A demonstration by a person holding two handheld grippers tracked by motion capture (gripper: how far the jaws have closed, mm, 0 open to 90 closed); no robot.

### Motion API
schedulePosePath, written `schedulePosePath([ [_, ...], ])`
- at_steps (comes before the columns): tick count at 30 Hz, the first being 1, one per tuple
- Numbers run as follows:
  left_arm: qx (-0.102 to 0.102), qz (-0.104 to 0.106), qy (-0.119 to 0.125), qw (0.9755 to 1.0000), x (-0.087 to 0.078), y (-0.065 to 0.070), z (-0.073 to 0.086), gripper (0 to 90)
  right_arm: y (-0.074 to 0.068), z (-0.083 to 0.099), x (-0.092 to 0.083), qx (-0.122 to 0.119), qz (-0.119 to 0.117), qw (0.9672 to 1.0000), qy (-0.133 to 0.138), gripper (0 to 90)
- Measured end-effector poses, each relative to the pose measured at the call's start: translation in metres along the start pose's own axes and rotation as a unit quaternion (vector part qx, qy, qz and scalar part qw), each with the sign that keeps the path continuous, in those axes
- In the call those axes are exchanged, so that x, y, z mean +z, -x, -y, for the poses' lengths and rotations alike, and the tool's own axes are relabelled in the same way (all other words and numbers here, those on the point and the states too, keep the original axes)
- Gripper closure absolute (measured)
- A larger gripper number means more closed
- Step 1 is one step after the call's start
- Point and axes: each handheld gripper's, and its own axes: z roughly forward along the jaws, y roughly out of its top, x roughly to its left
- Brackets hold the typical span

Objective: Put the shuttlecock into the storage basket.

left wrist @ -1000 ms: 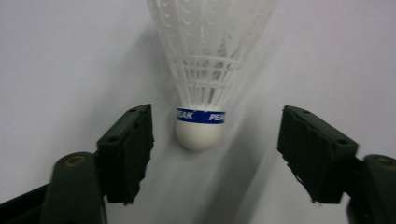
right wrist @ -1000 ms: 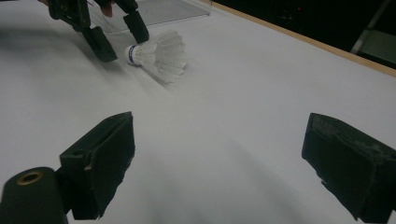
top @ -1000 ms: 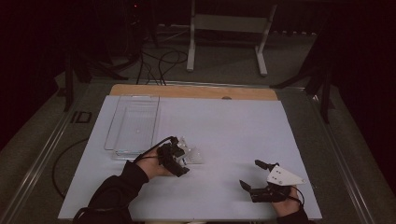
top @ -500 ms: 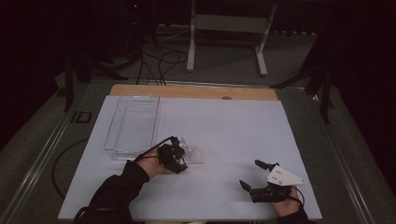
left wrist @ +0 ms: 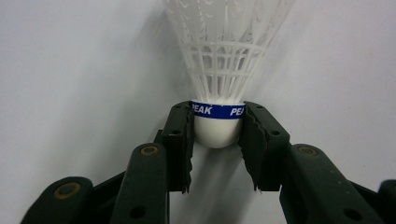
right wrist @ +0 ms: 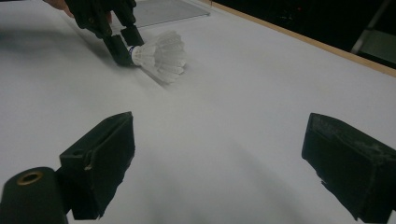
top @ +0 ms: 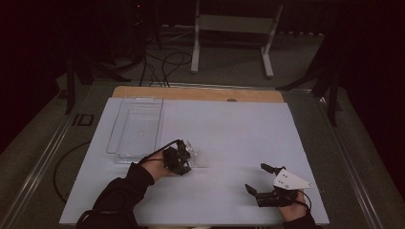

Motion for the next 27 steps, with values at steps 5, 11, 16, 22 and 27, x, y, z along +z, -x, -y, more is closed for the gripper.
schedulePosePath([
  [5,-0.004,0.001,-0.004,1.0000,0.000,-0.001,-0.001,65.6,0.000,0.000,0.000,0.000,0.000,1.0000,0.000,9.4],
  [11,0.000,0.008,-0.008,0.9999,0.000,-0.003,-0.002,65.9,0.000,0.000,0.000,0.000,0.000,1.0000,0.000,9.4],
  [16,0.001,0.015,-0.006,0.9999,-0.002,-0.003,-0.002,66.0,0.000,0.000,0.000,0.001,0.001,1.0000,0.000,9.4],
  [22,0.003,0.013,0.000,0.9999,-0.009,-0.003,-0.004,66.0,0.000,0.000,0.000,0.000,0.000,1.0000,0.000,9.4],
  [27,0.003,0.021,0.006,0.9998,-0.017,-0.003,-0.005,66.1,0.000,0.000,0.000,0.002,0.000,1.0000,0.001,9.4],
])
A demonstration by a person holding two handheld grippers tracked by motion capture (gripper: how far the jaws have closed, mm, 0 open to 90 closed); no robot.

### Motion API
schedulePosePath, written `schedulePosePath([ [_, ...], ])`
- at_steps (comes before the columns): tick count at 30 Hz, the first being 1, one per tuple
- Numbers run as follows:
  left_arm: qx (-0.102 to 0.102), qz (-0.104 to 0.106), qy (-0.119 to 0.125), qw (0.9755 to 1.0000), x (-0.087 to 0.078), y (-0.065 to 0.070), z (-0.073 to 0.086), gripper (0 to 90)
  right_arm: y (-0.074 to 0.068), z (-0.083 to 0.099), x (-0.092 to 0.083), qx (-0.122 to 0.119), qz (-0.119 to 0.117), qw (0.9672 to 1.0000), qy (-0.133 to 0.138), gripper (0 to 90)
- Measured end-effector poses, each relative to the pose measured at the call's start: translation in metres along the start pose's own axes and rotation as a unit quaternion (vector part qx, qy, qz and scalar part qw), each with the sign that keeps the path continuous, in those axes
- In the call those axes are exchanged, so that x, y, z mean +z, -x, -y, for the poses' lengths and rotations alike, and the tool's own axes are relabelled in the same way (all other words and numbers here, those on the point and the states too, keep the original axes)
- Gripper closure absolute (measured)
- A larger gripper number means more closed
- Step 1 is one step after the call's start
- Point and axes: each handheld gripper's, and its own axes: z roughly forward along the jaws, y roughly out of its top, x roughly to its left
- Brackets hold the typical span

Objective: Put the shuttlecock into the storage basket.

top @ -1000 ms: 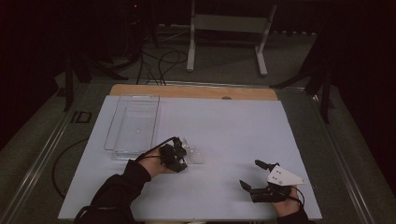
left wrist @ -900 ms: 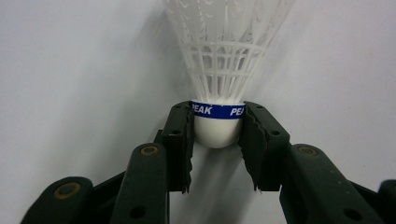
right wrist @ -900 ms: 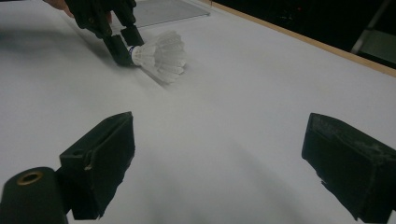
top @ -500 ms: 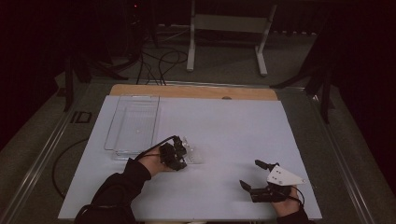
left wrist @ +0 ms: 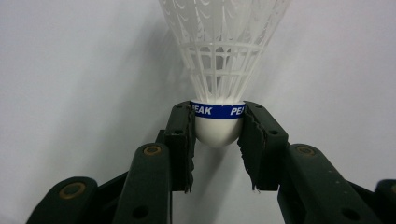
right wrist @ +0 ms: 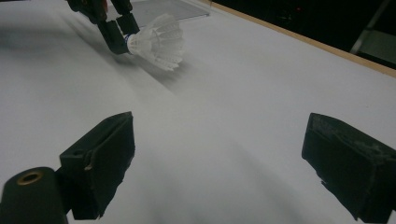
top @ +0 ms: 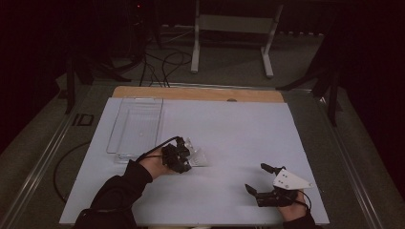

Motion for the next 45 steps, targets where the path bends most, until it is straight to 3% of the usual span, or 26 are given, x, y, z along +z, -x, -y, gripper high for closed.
schedulePosePath([
  [10,0.011,0.010,-0.003,0.9999,-0.006,0.004,-0.002,66.1,0.000,0.000,0.000,-0.001,-0.001,1.0000,0.001,9.4],
  [22,0.010,0.019,0.001,0.9998,-0.016,0.007,-0.005,66.0,0.000,0.000,0.001,0.000,-0.001,1.0000,0.000,9.4],
  [36,0.018,0.020,-0.003,0.9996,-0.028,0.007,-0.008,66.0,0.000,0.000,0.000,0.001,-0.001,1.0000,0.001,9.4],
  [45,0.022,0.014,0.005,0.9996,-0.046,0.007,-0.012,66.0,-0.001,0.000,0.000,-0.001,0.001,1.0000,0.001,9.4],
])
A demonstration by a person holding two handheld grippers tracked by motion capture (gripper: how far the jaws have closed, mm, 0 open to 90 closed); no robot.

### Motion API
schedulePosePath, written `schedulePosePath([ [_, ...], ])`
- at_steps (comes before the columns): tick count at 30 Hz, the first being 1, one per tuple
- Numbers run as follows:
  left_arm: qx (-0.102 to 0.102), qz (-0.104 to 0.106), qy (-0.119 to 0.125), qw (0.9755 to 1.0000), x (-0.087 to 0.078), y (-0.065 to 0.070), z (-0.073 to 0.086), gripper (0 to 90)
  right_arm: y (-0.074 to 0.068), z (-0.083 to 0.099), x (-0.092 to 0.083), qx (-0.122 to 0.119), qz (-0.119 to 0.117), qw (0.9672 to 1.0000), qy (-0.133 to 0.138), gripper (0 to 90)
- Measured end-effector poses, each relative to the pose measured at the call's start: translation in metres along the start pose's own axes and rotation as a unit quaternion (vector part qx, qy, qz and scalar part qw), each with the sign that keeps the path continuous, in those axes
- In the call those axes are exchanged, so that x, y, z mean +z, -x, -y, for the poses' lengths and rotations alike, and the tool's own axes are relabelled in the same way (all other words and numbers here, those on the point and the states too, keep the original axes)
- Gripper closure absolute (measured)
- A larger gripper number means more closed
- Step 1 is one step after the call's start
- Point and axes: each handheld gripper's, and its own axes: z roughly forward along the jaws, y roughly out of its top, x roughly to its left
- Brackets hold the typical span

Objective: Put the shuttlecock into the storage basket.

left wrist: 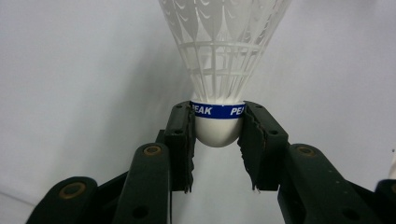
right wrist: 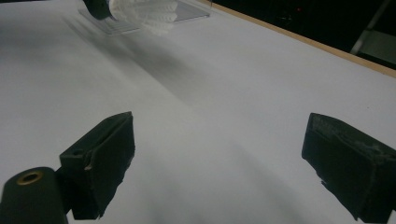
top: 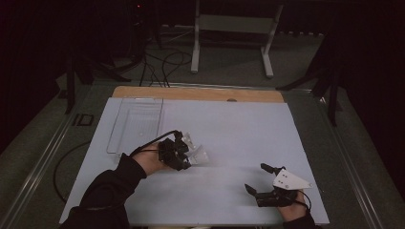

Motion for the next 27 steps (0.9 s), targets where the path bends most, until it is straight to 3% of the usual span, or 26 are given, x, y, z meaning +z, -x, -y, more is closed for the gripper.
schedulePosePath([
  [6,-0.012,-0.003,0.001,0.9999,-0.010,-0.002,-0.003,66.0,0.000,0.000,0.000,-0.001,0.001,1.0000,0.000,9.4],
  [17,0.005,-0.006,0.002,1.0000,-0.028,-0.001,-0.011,66.0,0.000,0.000,0.000,-0.002,0.001,1.0000,0.000,9.4],
  [27,0.002,-0.003,0.010,0.9999,-0.039,-0.002,-0.015,66.0,0.000,0.000,0.000,-0.003,0.002,1.0000,0.000,9.4],
])
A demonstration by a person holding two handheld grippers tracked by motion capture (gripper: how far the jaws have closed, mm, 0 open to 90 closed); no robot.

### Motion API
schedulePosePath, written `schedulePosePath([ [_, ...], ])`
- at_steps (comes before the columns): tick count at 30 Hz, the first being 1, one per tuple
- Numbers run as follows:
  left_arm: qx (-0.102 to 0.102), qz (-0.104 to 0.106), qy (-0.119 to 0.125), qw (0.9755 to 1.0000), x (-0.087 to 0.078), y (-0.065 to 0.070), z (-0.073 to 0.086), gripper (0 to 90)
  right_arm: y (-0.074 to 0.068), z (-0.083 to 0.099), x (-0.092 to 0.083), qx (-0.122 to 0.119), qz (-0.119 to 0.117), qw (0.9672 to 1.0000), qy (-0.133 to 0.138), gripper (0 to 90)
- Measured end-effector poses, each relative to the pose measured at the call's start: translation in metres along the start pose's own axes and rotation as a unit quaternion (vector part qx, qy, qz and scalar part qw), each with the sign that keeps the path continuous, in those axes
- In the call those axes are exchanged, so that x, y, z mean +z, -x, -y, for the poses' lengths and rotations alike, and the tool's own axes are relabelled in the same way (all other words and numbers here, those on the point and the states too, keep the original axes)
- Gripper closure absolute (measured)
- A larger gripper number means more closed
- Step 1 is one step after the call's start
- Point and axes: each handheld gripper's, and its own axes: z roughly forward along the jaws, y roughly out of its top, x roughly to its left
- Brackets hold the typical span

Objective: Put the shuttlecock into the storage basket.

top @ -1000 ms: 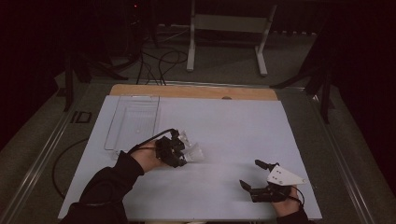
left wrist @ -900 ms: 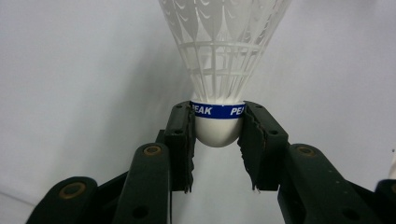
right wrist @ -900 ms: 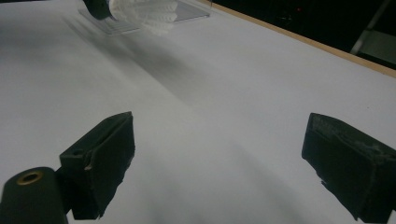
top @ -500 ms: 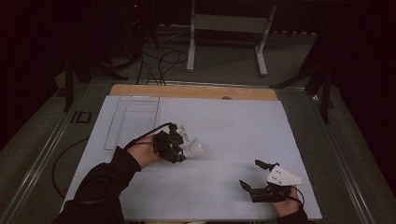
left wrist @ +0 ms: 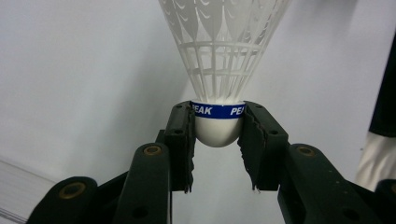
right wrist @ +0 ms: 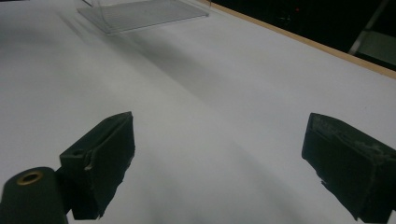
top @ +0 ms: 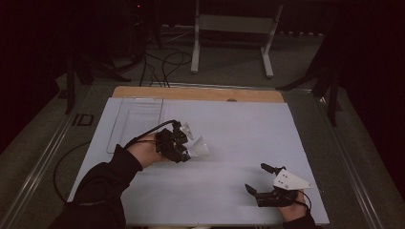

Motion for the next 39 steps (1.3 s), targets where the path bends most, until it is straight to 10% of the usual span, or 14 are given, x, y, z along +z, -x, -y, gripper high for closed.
schedulePosePath([
  [39,-0.031,-0.033,0.019,0.9988,-0.040,-0.017,0.019,65.9,0.000,0.000,0.001,0.001,-0.002,1.0000,-0.001,9.4],
])
